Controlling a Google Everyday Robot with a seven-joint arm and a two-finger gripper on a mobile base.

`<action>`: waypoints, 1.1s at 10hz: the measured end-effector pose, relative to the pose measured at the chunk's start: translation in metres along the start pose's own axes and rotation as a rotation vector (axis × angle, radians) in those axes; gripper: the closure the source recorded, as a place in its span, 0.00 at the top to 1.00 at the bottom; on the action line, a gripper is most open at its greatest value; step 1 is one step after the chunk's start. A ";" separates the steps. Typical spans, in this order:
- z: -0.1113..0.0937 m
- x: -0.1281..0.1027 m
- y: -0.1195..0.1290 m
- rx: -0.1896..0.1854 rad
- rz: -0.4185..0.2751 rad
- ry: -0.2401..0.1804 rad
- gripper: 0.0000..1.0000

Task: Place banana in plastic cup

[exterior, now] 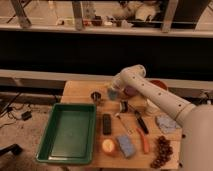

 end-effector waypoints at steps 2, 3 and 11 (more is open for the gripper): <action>0.000 0.000 0.000 0.000 0.000 0.000 0.03; 0.000 0.000 0.000 0.000 0.000 0.000 0.03; 0.000 0.001 0.000 0.000 0.000 0.000 0.00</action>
